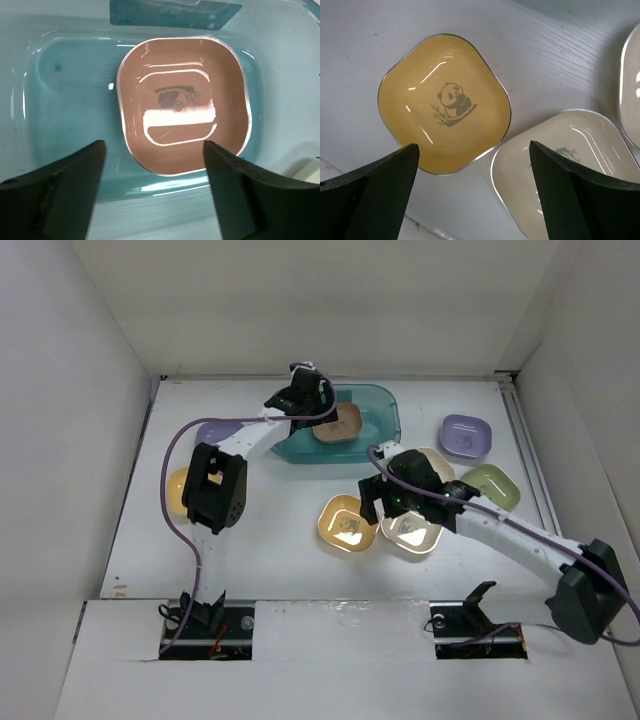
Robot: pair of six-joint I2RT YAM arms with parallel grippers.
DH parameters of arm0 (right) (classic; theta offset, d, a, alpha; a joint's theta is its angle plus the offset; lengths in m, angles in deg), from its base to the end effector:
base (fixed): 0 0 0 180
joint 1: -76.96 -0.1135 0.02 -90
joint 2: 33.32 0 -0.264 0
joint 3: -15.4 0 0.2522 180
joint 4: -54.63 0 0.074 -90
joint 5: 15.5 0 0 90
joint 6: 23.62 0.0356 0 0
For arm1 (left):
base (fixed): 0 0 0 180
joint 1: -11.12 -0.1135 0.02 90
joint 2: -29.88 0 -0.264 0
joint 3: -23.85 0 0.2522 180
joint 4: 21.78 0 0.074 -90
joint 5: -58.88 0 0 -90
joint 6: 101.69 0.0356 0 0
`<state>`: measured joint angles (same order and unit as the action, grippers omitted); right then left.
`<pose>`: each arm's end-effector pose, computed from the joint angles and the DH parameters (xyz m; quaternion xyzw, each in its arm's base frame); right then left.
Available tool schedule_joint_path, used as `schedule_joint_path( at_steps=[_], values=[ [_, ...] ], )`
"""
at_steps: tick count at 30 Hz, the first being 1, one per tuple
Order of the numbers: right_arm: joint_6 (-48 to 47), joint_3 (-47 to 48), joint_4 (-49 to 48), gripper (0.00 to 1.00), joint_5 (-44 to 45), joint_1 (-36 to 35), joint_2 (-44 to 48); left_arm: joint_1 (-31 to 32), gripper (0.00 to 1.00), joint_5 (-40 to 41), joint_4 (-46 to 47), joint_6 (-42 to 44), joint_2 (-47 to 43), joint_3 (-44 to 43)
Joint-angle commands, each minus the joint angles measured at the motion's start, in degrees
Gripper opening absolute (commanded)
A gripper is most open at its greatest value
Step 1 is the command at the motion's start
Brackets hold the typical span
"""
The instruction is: Place the plates into the plastic bin on the countertop
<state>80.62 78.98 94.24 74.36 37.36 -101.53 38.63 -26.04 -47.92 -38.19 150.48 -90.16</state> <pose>0.1940 0.1606 0.2618 -0.2027 0.8987 0.1770 0.3462 0.4423 -0.2268 0.2526 -0.0135 0.8770 -0.1827 0.4442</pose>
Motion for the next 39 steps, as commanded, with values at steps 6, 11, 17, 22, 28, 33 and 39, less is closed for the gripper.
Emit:
schedule_joint_path(
  at_steps=[6, 11, 17, 22, 28, 33, 39],
  values=[
    [-4.48, 3.78, -14.6, 0.95, -1.53, -1.01, -14.57, -0.26, 1.0, 2.91, -1.41, -3.02, -13.52, 2.6],
    [-5.71, 5.72, -15.83, 0.86, -0.74, -1.01, -24.32, -0.26, 1.0, 9.76, -9.31, -5.13, -22.4, 4.35],
    [-5.19, 5.72, -18.55, 0.52, -1.26, -2.42, -27.6, -0.26, 1.0, 20.13, -14.5, -9.26, -35.49, 9.89],
    [-3.43, 5.72, -18.55, 0.0, 0.14, -6.72, -26.11, -0.26, 1.0, 23.21, -17.5, -11.9, -42.45, 14.9],
    [-0.62, 10.11, -12.93, 0.0, -1.0, -9.8, -17.78, -4.19, 1.0, 25.33, -17.17, -15.6, -49.92, 22.45],
    [-0.09, 21.79, -4.94, 0.0, 4.35, -6.12, -18.01, -16.42, 1.0, 11.63, -12.5, -17.08, -50.55, 31.85],
    [-0.62, 37.08, -4.22, 0.0, 0.24, 5.3, -27.66, -25.2, 1.0, 17.25, -11.53, -25.26, -54.06, 44.77]
  ],
)
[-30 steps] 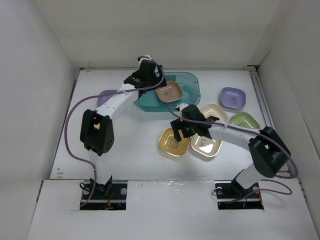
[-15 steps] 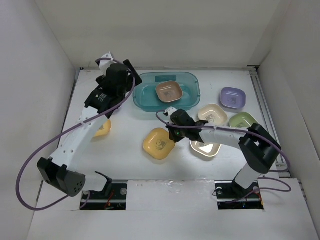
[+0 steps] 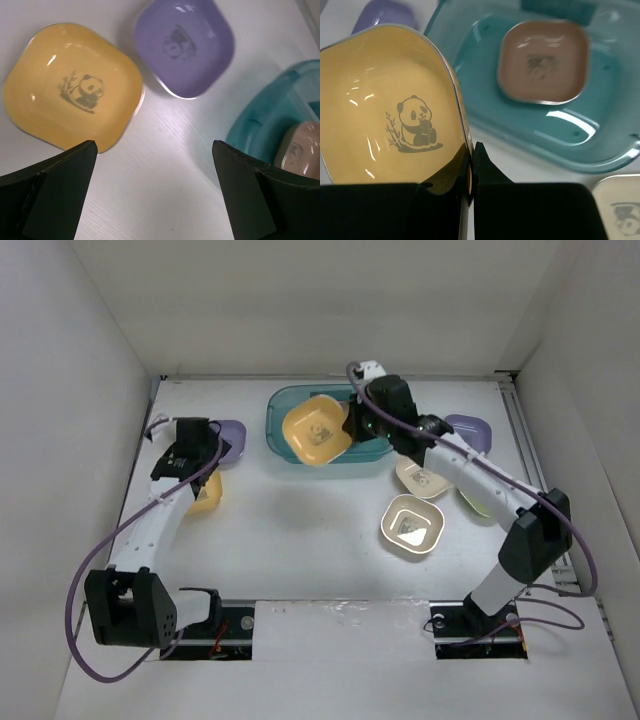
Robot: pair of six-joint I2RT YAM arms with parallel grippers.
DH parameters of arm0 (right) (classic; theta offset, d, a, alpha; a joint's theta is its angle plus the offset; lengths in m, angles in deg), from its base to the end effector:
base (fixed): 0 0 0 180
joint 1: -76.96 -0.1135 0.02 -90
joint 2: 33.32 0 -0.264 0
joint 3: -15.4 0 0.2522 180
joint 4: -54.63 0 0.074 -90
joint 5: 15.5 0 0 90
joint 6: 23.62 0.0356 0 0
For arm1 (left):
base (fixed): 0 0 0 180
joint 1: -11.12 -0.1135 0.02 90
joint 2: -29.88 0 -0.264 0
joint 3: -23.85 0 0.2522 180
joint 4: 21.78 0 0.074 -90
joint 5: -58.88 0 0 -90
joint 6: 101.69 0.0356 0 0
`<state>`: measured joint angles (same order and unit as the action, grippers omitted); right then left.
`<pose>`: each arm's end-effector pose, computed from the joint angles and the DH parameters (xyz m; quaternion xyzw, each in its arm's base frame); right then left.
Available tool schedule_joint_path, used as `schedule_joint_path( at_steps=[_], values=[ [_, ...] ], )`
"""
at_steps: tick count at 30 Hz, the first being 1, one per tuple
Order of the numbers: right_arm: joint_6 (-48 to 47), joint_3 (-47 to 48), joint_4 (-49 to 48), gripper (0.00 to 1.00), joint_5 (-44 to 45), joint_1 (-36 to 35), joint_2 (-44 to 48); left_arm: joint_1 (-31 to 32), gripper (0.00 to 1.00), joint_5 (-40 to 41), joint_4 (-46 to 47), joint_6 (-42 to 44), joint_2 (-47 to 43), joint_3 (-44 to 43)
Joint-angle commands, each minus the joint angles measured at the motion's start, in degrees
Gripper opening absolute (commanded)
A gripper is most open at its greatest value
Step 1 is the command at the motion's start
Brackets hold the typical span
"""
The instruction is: Place the plates into the plastic bin on the countertop
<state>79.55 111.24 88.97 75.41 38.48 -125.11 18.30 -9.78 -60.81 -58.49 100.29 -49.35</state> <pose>0.2935 0.2326 0.3399 -0.1861 0.8471 0.2107 0.4511 0.2693 -0.0209 0.3111 -0.3758 0.7963 -0.0545 0.4709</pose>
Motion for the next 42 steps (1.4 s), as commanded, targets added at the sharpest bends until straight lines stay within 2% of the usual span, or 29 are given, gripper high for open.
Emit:
schedule_joint_path(
  at_steps=[1, 3, 4, 7, 11, 16, 21, 22, 23, 25, 28, 33, 38, 42],
  values=[
    [0.45, 6.41, 1.04, 0.0, -0.82, 5.33, -5.32, -7.5, 1.0, -2.24, 2.68, -4.96, -4.49, 5.81],
    [1.16, 11.15, 1.04, 0.0, -0.82, 9.11, -9.52, -13.3, 1.0, -4.02, 4.79, -3.82, -5.64, 10.12],
    [2.38, 13.0, 1.04, 0.0, -1.52, 10.6, -11.29, -14.29, 1.0, -4.03, 4.8, -3.82, -6.16, 10.83],
    [3.7, 20.55, 1.56, 0.0, -3.02, 15.62, -19.55, -14.3, 1.0, -3.15, 3.66, -3.82, -5.56, 10.31],
    [3.71, 29.44, 4.2, 0.0, -4.69, 17.82, -28.96, -14.3, 1.0, -0.17, -0.47, -3.82, -5.02, 7.06],
    [3.71, 30.86, 3.42, 0.0, -4.69, 18.35, -33.01, -14.3, 1.0, 2.56, -3.73, -3.82, -7.13, 6.0],
    [3.18, 32.79, 3.42, 0.08, -6.18, 18.35, -35.13, -14.3, 1.0, 1.87, -7.41, -4.52, -9.41, 7.67],
    [3.18, 33.4, 3.42, 0.18, -6.18, 17.83, -35.65, -14.3, 1.0, 0.64, -7.42, -5.3, -10.11, 8.54],
    [2.66, 33.4, 3.42, 0.34, -6.18, 17.82, -35.65, -14.3, 1.0, -0.15, -7.42, -5.31, -11.86, 10.73],
    [2.13, 33.4, 3.42, 0.76, -6.18, 17.82, -34.96, -14.3, 1.0, -0.69, -6.71, -5.31, -13.36, 12.94],
    [1.07, 32.62, 2.63, 0.98, -6.18, 16.43, -32.15, -14.3, 1.0, -1.22, -6.19, -5.93, -14.07, 17.07],
    [0.54, 31.47, 1.92, 1.0, -6.18, 14.84, -26.61, -14.3, 1.0, -3.77, -2.07, -7.86, -11.71, 22.42],
    [-1.12, 27.7, 1.83, 1.0, -7.4, 13.52, -19.24, -14.3, 1.0, -2.1, 4.16, -10.84, -3.71, 23.58],
    [-1.13, 24.62, 0.08, 1.0, -8.55, 11.68, -14.84, -14.3, 0.93, -0.86, 7.07, -13.04, 2.26, 24.11]
  ],
)
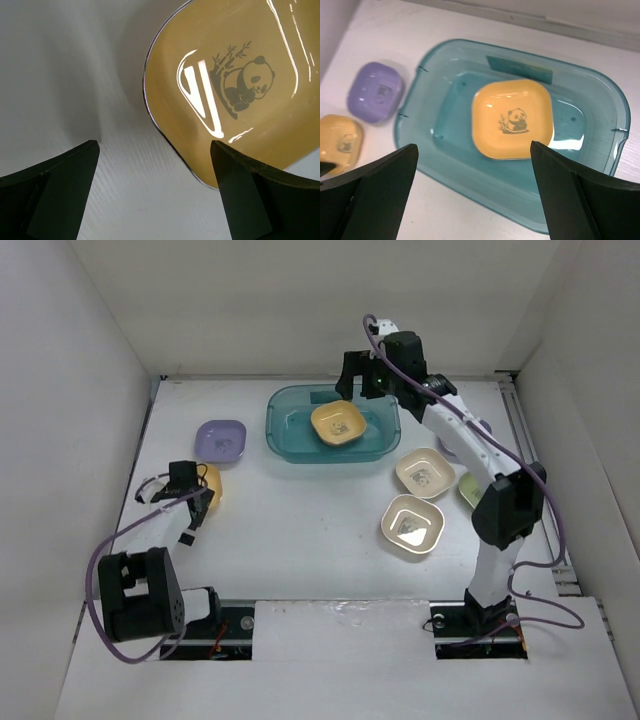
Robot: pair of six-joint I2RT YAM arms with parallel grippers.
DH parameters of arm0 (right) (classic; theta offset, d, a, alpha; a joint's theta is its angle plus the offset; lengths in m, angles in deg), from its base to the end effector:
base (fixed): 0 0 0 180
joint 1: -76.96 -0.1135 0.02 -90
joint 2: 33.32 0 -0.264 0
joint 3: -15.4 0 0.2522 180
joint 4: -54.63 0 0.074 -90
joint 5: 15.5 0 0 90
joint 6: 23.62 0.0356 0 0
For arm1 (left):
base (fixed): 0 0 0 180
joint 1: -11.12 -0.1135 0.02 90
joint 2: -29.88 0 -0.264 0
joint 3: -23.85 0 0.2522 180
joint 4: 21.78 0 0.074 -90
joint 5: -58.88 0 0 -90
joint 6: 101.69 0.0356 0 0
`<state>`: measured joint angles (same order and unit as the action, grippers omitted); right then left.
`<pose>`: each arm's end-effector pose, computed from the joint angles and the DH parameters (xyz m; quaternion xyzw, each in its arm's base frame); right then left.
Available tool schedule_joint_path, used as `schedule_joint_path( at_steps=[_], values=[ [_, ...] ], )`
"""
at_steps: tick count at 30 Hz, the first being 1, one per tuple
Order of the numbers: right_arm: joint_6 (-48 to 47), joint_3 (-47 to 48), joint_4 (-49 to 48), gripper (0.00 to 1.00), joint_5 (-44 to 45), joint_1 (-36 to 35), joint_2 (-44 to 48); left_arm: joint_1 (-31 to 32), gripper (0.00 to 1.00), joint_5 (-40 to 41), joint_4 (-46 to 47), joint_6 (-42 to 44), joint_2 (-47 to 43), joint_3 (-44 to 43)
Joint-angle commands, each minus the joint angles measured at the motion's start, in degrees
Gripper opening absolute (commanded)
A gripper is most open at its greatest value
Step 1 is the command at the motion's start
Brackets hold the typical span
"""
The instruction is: Place the plates into the plastic bin on the countertop
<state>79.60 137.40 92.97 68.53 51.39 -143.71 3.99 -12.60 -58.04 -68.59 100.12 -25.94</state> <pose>0.4104 0.2005 0.3625 -0.1186 0.8424 0.2158 0.4793 0.2230 0.0393 0.1838 -0.5404 0.7774 0.0209 0.3213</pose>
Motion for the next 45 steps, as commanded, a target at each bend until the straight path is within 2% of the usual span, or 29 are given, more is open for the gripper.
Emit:
schedule_joint_path(
  at_steps=[1, 4, 6, 7, 8, 11, 12, 16, 18, 20, 21, 22, 25, 27, 29, 30, 31, 33, 34, 36, 40, 43, 45],
  values=[
    [-1.17, -1.55, -3.92, 1.0, -2.19, -1.24, 4.39, 0.02, 0.92, 1.95, 4.31, -3.91, 3.49, 0.7],
    [-1.79, -2.6, -4.45, 1.0, -2.2, -2.39, 6.58, 0.02, 0.8, 1.95, 4.31, -6.19, 5.96, 0.7],
    [-1.79, -3.13, -4.45, 1.0, -2.2, -2.91, 7.37, 0.02, 0.68, 1.43, 4.84, -7.25, 6.67, 2.27],
    [-1.79, -3.13, -4.45, 1.0, -2.2, -2.91, 7.9, 0.02, 0.46, 2.21, 3.53, -9.52, 6.14, 2.8],
    [-1.79, -3.13, -4.45, 1.0, -2.2, -2.91, 7.91, 0.02, 0.29, 2.22, 2.21, -11.02, 5.53, 3.33],
    [-1.79, -2.52, -4.45, 1.0, -2.72, -2.91, 7.91, 0.02, 0.03, 2.91, -2.1, -13.84, -1.22, 6.4],
    [-1.79, -2.51, -3.76, 1.0, -2.72, -2.91, 7.91, 0.02, 0.0, 3.44, -3.15, -14.98, -3.85, 7.63],
    [-1.79, -1.99, -3.23, 1.0, -3.34, -2.91, 7.91, 0.02, 0.0, 5.64, -10.62, -14.73, -21.66, 5.55],
    [-1.79, -1.46, -2.52, 1.0, -3.34, -2.91, 7.91, 0.02, 0.0, 5.65, -13.27, -13.6, -26.27, 2.82],
    [-1.79, -1.46, -2.52, 1.0, -3.34, -2.39, 7.91, 0.02, 0.0, 3.37, -9.6, -5.03, -30.14, -1.05],
    [-1.79, -2.16, -2.52, 1.0, -3.34, -2.39, 9.21, 0.02, 0.0, 1.71, -4.27, -1.58, -30.16, -2.36],
    [-1.26, -2.68, -2.52, 1.0, -3.34, -1.69, 9.84, 0.02, 0.0, -4.05, -0.82, 2.2, -29.2, -3.68],
    [-1.26, -5.49, -0.68, 1.0, -0.89, -1.08, 13.0, 1.85, 0.0, -12.17, 6.05, 11.24, -17.89, -12.55],
    [-0.73, -9.53, -0.06, 1.0, 4.2, -1.07, 15.28, 7.71, 0.0, -15.88, 7.99, 14.09, -7.26, -21.33],
    [-0.21, -13.83, 0.73, 1.0, 8.5, -0.45, 20.11, 13.0, 0.0, -14.32, 8.0, 17.42, -0.57, -28.01],
    [0.75, -18.72, 1.43, 1.0, 10.01, 0.16, 24.13, 17.9, 0.0, -12.74, 6.61, 17.96, 6.33, -35.7],
    [0.76, -21.38, 1.44, 1.0, 11.59, 0.16, 26.43, 19.95, 0.0, -11.5, 6.59, 18.58, 9.71, -39.08],
    [1.29, -29.88, 1.44, 1.0, 15.01, 0.16, 30.91, 22.07, 0.0, -12.36, 5.11, 20.25, 16.39, -49.15],
    [1.81, -32.11, 1.44, 1.0, 16.51, 0.16, 33.02, 23.47, 0.0, -13.24, 4.58, 20.78, 22.51, -52.09],
    [4.62, -36.16, 3.8, 1.0, 21.5, -0.36, 38.48, 24.62, 0.0, -13.77, 3.43, 21.56, 28.09, -57.46],
    [8.66, -47.91, 6.79, 1.0, 26.0, -0.37, 47.0, 26.03, 0.0, -14.91, -2.01, 23.77, 43.27, -72.29],
    [12.63, -52.86, 10.05, 1.0, 28.04, -0.37, 54.21, 26.74, 0.0, -14.22, -4.22, 24.3, 48.23, -75.76],
    [13.85, -56.29, 11.36, 1.0, 28.04, -0.37, 59.03, 27.26, 0.0, -15.44, -2.74, 22.64, 50.0, -74.81]
  ],
)
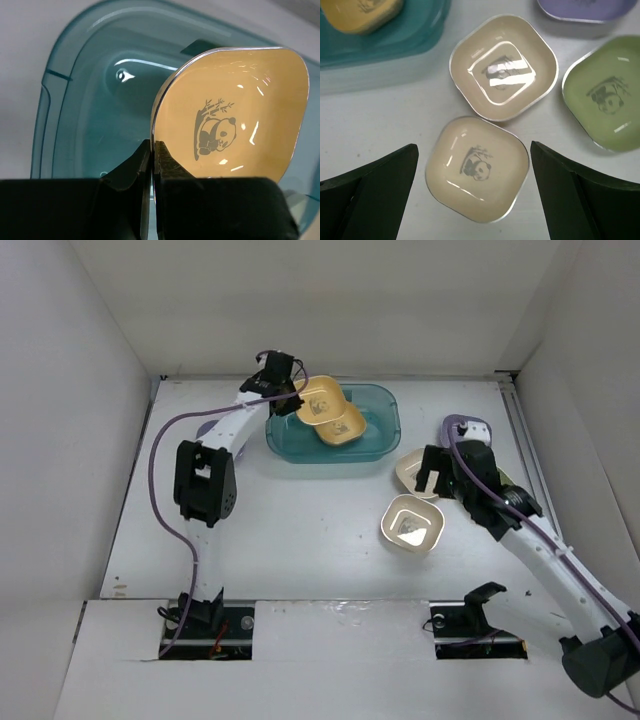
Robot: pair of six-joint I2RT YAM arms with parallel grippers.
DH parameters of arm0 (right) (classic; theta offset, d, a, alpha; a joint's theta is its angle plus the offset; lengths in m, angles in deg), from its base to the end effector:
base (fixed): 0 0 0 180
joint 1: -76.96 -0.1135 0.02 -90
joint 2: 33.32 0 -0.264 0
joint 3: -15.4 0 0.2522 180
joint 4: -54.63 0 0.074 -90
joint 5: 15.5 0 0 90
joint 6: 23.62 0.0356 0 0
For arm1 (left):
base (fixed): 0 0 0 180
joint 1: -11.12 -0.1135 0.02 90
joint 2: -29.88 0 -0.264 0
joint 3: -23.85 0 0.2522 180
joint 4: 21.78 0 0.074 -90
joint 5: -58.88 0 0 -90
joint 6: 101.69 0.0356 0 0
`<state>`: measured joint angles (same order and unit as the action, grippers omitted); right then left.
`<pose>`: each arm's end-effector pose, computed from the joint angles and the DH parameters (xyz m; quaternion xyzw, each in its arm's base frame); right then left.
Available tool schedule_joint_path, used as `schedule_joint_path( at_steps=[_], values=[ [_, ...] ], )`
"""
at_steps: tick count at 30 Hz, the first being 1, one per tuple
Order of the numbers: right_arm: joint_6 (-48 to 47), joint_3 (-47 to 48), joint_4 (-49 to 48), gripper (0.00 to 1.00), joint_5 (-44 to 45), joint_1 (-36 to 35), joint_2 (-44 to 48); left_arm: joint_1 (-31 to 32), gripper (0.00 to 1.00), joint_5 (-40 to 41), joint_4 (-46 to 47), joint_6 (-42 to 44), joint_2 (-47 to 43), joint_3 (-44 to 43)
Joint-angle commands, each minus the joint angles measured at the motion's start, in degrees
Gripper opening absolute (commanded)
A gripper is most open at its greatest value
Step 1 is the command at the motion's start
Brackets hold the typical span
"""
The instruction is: Place the plates into the plastic bin on the countertop
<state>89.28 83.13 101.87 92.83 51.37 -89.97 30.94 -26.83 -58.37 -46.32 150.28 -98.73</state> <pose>0.1937 0.0803 0.3189 0.0514 0.8817 0.0540 0.4659 0.4675 -0.1657 0.2889 -0.1312 0.8744 -0.1837 0.4295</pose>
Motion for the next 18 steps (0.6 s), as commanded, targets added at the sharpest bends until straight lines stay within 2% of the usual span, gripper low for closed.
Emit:
schedule_joint_path(
  at_steps=[1, 5, 8, 18],
  values=[
    [4.18, -2.73, 3.87, 1.0, 3.73, -0.34, 6.44, 0.31, 0.0, -2.09, -1.53, -0.17, 0.62, -1.41],
    [6.46, -2.74, 10.9, 1.0, 6.81, 0.97, 7.25, 0.31, 0.0, -3.94, -0.46, -4.02, 3.09, -1.4],
    [9.09, -3.34, 12.4, 1.0, 6.81, 0.45, 7.25, 0.31, 0.0, -4.47, 3.57, -7.8, 2.22, 2.89],
    [16.83, -13.98, 9.42, 1.0, 2.77, 0.45, 4.52, 0.84, 0.0, -3.94, 6.39, -13.71, 1.59, 6.86]
  ],
)
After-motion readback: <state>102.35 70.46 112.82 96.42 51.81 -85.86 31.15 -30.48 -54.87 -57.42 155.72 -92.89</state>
